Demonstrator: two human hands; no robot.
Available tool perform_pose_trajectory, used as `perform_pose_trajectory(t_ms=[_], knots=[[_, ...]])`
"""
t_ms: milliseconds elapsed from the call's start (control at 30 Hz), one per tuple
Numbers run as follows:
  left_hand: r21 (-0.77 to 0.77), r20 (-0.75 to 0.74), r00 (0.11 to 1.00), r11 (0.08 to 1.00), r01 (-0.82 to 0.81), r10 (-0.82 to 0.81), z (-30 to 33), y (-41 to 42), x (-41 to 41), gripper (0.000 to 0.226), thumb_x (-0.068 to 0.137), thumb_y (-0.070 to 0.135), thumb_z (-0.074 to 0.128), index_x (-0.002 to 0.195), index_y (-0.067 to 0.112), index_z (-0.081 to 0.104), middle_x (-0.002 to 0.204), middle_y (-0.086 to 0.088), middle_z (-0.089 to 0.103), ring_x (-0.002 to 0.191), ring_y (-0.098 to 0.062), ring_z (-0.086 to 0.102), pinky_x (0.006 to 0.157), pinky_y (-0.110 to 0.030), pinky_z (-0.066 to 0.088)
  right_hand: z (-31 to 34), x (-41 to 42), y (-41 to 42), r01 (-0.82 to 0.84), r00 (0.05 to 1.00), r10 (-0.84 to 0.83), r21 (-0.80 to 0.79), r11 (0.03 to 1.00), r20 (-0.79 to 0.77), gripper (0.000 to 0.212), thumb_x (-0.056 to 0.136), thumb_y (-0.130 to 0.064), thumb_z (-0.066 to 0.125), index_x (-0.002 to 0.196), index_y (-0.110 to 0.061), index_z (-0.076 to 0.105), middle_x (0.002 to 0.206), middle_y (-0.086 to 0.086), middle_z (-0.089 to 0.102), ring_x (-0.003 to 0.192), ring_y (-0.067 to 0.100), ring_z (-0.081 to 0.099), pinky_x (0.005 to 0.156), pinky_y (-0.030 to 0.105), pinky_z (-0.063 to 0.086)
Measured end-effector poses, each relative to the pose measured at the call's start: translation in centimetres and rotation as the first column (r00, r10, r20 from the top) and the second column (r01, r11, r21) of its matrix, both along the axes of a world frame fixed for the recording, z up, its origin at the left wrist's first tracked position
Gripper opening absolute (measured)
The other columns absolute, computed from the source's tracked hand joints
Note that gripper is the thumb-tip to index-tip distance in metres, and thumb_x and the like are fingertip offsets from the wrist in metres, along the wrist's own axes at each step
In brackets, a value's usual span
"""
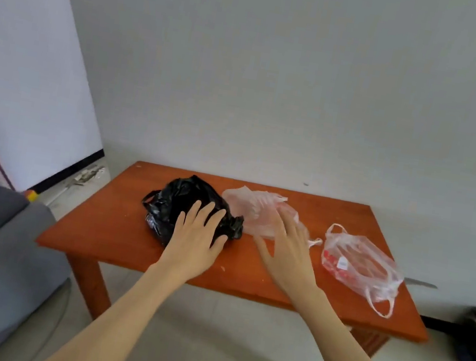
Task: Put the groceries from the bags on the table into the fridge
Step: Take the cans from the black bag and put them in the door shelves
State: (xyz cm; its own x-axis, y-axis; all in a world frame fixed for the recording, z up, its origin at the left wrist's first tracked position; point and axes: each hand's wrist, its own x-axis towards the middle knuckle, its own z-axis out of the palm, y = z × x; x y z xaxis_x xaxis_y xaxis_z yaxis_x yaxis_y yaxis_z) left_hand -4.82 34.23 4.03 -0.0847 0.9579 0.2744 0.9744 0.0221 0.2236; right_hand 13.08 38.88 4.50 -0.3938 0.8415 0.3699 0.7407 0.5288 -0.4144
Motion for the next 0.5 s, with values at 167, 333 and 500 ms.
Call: perform_pose_trajectory(t_ms=[167, 333, 500], knots=[[-0.147, -0.005, 0.997, 0.986, -0.079, 0.079, -4.0, 3.8, -5.6, 0.054, 0.098, 0.039, 0.031, 0.147, 0.020, 0.017, 0.156, -0.004, 0.010, 0.144, -0.024, -0.003, 0.117, -0.044, 0.008, -3.4, -4.3, 5.7, -0.043, 0.997, 0.051, -0.131, 0.990, 0.056, 0.060, 0.096, -0.042, 0.039, 0.148, -0.021, 0.018, 0.156, 0.006, 0.016, 0.145, 0.023, 0.011, 0.118, 0.041, 0.010], [-0.257, 0.053, 0.989, 0.959, -0.122, 0.140, -8.2, 6.1, -9.8, 0.054, 0.098, 0.038, 0.033, 0.147, 0.020, 0.018, 0.156, -0.004, 0.011, 0.144, -0.024, -0.002, 0.115, -0.044, 0.007, -6.8, -8.5, 9.4, -0.096, 0.984, 0.128, -0.242, 0.966, 0.122, 0.059, 0.097, -0.042, 0.036, 0.148, -0.023, 0.014, 0.157, 0.003, 0.013, 0.145, 0.020, 0.007, 0.119, 0.041, 0.007], [-0.295, 0.097, 0.980, 0.946, -0.136, 0.172, -11.2, 10.1, -15.8, 0.052, 0.098, 0.036, 0.034, 0.146, 0.020, 0.022, 0.156, -0.004, 0.011, 0.144, -0.025, -0.003, 0.115, -0.045, 0.006, -10.1, -13.9, 13.2, -0.112, 0.982, 0.160, -0.370, 0.922, 0.101, 0.060, 0.097, -0.042, 0.039, 0.149, -0.023, 0.015, 0.156, 0.003, 0.015, 0.145, 0.019, 0.010, 0.118, 0.037, 0.009]])
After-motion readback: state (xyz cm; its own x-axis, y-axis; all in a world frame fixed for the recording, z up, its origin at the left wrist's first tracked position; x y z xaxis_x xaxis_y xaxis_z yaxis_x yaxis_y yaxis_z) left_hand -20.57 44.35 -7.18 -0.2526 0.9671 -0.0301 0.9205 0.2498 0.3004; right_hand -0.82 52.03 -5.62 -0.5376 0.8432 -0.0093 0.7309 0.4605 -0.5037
